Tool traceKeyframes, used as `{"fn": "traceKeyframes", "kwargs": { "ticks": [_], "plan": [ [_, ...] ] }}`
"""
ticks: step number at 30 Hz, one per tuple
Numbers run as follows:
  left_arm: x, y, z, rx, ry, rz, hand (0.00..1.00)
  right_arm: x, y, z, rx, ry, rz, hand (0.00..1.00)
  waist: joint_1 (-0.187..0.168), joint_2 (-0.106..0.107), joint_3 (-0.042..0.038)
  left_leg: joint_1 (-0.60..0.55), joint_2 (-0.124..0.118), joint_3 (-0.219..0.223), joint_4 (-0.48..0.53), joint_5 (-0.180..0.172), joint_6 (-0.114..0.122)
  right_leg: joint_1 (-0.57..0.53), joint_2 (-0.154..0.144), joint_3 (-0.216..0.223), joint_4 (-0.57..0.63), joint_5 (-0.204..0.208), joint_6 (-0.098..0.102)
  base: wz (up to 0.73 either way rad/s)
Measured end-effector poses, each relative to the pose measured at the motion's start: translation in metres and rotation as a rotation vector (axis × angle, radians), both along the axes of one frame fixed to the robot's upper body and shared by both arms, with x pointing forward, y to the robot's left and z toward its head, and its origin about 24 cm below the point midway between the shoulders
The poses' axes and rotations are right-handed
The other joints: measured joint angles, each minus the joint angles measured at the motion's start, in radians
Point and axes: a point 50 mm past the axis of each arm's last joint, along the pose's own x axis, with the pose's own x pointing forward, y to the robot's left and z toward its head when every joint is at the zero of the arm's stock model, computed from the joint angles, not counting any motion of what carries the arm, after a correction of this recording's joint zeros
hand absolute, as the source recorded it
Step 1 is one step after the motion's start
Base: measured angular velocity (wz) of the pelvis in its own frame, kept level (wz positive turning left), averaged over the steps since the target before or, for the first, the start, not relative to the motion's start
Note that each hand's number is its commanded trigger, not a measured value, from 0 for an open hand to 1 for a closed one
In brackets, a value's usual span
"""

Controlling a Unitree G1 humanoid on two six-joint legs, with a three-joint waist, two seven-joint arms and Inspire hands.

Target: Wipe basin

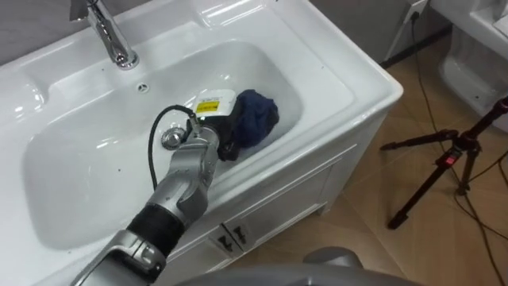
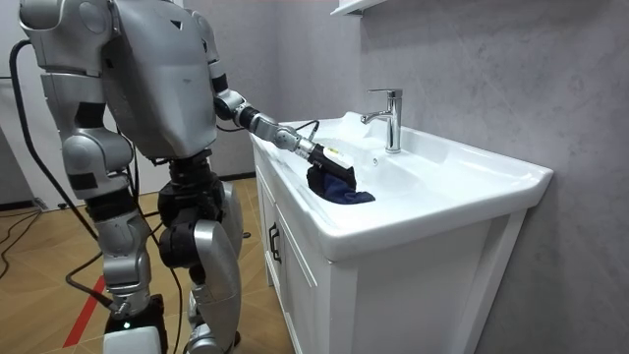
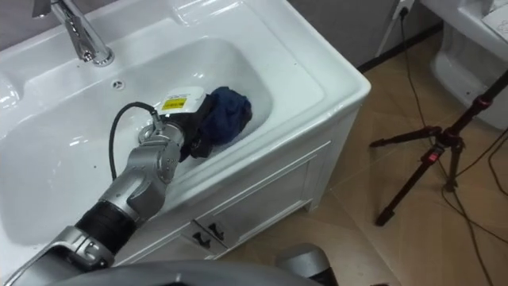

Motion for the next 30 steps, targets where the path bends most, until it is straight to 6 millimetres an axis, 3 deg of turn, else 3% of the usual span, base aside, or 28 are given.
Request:
{"fn": "traceKeyframes", "kwargs": {
  "ticks": [4,6,9,12,16,21,26,30],
  "plan": [
    [-0.006,0.020,-0.009,0.082,0.030,0.017,1.00,0.001,-0.004,0.001,-0.016,-0.008,-0.019,0.00,0.010,0.011,-0.0100,0.001,0.000,0.001,0.000,0.000,0.000,0.009,0.000,-0.001,0.001,0.001,-0.001,-0.01],
    [-0.011,0.031,-0.015,0.150,0.049,0.019,1.00,-0.001,-0.009,0.003,-0.030,-0.008,-0.029,0.00,0.025,0.027,-0.0190,0.003,0.001,0.001,0.001,0.000,0.000,0.010,0.001,0.002,0.000,0.002,-0.002,-0.05],
    [-0.015,0.051,-0.021,0.202,0.080,0.070,1.00,-0.002,-0.014,0.004,-0.057,-0.023,-0.057,0.00,0.038,0.048,-0.0230,0.005,0.002,0.010,0.004,0.000,0.000,0.012,0.001,0.001,-0.001,0.002,-0.002,0.00],
    [-0.023,0.081,-0.025,0.297,0.112,0.109,1.00,-0.001,-0.018,0.005,-0.070,-0.043,-0.079,0.00,0.041,0.059,-0.0215,0.004,0.004,0.011,0.005,0.000,0.000,0.012,0.003,0.001,0.000,0.003,-0.004,-0.01],
    [-0.028,0.107,-0.023,0.404,0.134,0.136,1.00,-0.005,-0.023,0.007,-0.086,-0.041,-0.090,0.00,0.059,0.064,-0.0212,0.002,0.004,0.012,0.006,0.000,0.000,0.005,0.001,-0.001,-0.001,0.003,-0.003,0.03],
    [-0.035,0.143,-0.017,0.558,0.146,0.159,1.00,-0.004,-0.042,0.014,-0.149,-0.080,-0.139,0.00,0.088,0.101,-0.0253,-0.014,0.005,0.018,0.004,0.000,0.000,-0.022,0.002,-0.001,0.002,0.012,-0.004,-0.08],
    [-0.034,0.153,-0.011,0.648,0.110,0.140,1.00,-0.005,-0.049,0.016,-0.176,-0.084,-0.133,0.00,0.113,0.117,-0.0243,-0.023,0.008,0.019,0.015,0.000,0.000,-0.026,0.004,-0.001,0.003,0.014,-0.007,-0.01],
    [-0.031,0.163,0.000,0.685,0.063,0.139,1.00,-0.001,-0.056,0.020,-0.194,-0.115,-0.151,0.00,0.140,0.128,-0.0318,-0.047,0.009,0.017,0.021,0.000,0.000,-0.060,0.004,0.002,0.018,0.016,-0.009,-0.06]
  ]
}}
